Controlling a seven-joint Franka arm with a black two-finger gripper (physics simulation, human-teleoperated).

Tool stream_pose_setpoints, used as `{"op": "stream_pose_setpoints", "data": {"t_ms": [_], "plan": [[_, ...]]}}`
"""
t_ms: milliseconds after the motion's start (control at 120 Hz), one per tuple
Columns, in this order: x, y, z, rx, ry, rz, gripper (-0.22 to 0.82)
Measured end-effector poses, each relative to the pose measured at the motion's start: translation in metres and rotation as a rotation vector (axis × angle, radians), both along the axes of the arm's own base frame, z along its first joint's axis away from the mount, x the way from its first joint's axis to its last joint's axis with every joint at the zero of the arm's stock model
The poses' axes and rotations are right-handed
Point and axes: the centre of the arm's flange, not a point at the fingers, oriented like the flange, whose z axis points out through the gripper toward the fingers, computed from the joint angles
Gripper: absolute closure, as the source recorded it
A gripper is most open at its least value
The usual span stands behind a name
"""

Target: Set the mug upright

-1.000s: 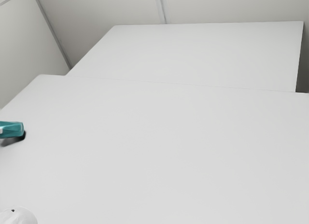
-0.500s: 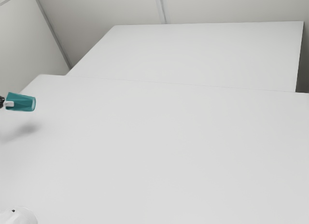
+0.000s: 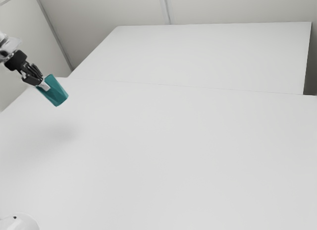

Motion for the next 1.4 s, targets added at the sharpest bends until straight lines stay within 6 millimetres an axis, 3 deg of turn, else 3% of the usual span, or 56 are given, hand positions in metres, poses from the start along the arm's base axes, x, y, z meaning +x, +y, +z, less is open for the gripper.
{"op": "stream_pose_setpoints", "data": {"t_ms": [217, 400, 533, 908, 1158, 1400], "plan": [[0.006, -0.096, -0.027, 0.184, 0.088, 0.02, 0.79], [0.003, -0.151, -0.065, 0.236, 0.118, 0.046, 0.79], [0.0, -0.186, -0.068, 0.275, 0.091, 0.062, 0.79], [-0.025, -0.222, -0.073, 0.349, 0.059, 0.093, 0.79], [-0.022, -0.258, -0.089, 0.395, 0.025, 0.08, 0.79], [-0.021, -0.272, -0.112, 0.403, 0.008, 0.105, 0.79]]}}
